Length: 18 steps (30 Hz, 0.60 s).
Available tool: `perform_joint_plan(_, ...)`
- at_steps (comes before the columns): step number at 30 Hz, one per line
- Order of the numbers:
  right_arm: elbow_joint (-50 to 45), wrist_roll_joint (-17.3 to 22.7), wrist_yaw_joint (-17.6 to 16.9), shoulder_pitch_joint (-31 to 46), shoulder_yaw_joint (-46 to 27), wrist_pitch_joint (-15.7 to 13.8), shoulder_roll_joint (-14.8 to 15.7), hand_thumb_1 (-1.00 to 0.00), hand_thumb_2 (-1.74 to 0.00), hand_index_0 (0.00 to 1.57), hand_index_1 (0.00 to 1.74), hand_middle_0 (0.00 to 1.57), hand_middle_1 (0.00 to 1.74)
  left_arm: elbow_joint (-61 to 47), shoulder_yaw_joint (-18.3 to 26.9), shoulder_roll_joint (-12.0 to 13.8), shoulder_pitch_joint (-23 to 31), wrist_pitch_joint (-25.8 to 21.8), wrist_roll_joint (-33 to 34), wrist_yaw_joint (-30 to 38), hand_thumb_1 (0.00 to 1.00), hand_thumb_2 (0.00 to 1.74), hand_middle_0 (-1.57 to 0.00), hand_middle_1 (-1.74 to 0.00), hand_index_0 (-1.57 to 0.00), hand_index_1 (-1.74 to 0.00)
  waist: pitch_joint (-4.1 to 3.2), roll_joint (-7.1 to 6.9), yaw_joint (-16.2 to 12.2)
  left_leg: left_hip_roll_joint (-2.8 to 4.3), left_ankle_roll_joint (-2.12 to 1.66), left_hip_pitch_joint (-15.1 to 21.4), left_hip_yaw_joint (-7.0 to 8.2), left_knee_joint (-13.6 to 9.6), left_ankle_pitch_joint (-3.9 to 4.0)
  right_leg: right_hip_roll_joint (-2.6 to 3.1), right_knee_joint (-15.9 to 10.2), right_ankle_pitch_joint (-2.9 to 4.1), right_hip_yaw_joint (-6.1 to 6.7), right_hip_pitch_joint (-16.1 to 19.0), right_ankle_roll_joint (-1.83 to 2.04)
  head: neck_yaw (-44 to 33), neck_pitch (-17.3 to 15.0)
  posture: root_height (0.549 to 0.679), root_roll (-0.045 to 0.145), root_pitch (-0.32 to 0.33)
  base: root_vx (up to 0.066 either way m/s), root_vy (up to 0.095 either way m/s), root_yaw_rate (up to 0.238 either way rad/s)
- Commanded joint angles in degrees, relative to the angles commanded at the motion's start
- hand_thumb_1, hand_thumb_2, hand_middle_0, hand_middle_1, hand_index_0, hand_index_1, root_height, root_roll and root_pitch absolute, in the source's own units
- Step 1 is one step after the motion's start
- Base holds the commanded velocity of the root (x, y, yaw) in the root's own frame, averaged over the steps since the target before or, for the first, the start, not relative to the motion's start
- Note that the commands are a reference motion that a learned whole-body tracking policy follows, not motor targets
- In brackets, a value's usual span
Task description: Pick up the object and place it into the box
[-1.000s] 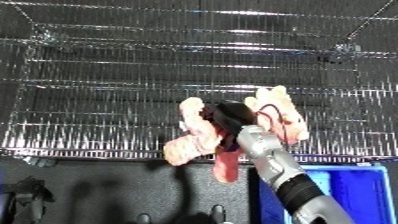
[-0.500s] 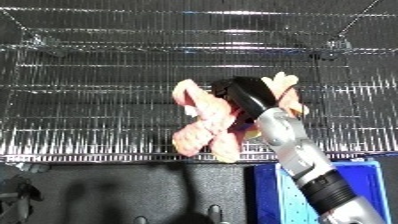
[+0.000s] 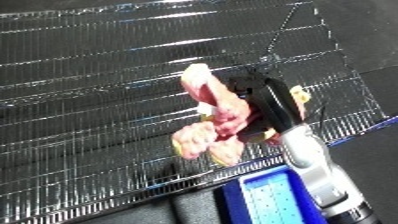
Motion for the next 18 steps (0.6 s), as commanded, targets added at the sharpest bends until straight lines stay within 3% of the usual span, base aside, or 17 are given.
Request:
perform_joint_plan(5, -1.8, 0.8, -1.5, 7.7, -7.9, -0.8, 1.1, -1.00, -1.74, 1.57, 1.74, 1.57, 1.74, -0.6, 0.7, 0.1, -0.1, 0.4, 1.3, 0.1, 1.00, 1.74, -1.57, -1.74, -1.57, -1.74, -0.11, 0.70, -1.8, 0.13, 0.17, 0.9, 0.90, 0.0, -0.43, -0.11, -0.1, 0.11, 0.72, 0.3, 0.19, 4.7, -0.9, 0.641, 0.049, -0.073, -0.001, 0.015, -0.124)
perform_joint_plan(7, -2.1, 0.5, -2.3, 10.4, -10.4, -0.9, 1.6, -1.00, -1.74, 1.57, 1.74, 1.57, 1.74, -0.7, 0.5, 0.0, -0.2, 0.5, 1.6, 0.1, 1.00, 1.74, -1.57, -1.74, -1.57, -1.74, -0.15, 1.06, -2.5, 0.16, 0.23, 1.3, 1.31, 0.0, -0.61, -0.14, -0.3, 0.24, 1.05, 0.5, 0.30, 7.7, -2.7, 0.641, 0.050, -0.076, 0.002, 0.030, -0.143)
perform_joint_plan(10, -1.9, -0.6, -3.6, 14.3, -14.1, -0.8, 2.7, -1.00, -1.74, 1.57, 1.74, 1.57, 1.74, -0.8, -0.1, 0.0, -0.5, 1.0, 2.5, -0.2, 1.00, 1.74, -1.57, -1.74, -1.57, -1.74, -0.15, 1.96, -4.0, 0.15, 0.38, 2.1, 1.96, 0.2, -0.99, -0.26, -0.6, 0.35, 1.65, 1.0, 0.42, 15.0, -4.1, 0.641, 0.051, -0.085, 0.007, 0.042, -0.189)
perform_joint_plan(18, -0.5, 0.8, -5.6, 21.0, -20.6, -1.3, 6.6, -1.00, -1.74, 1.57, 1.74, 1.57, 1.74, -0.6, -0.5, -0.6, 0.1, 1.4, 2.8, -0.4, 1.00, 1.74, -1.57, -1.74, -1.57, -1.74, -0.52, 4.42, -6.9, -0.38, 0.68, 3.6, 3.21, 0.3, -1.72, -0.95, -1.4, 0.50, 2.65, 1.8, 0.38, 26.0, -5.5, 0.642, 0.060, -0.094, 0.008, 0.047, -0.128)
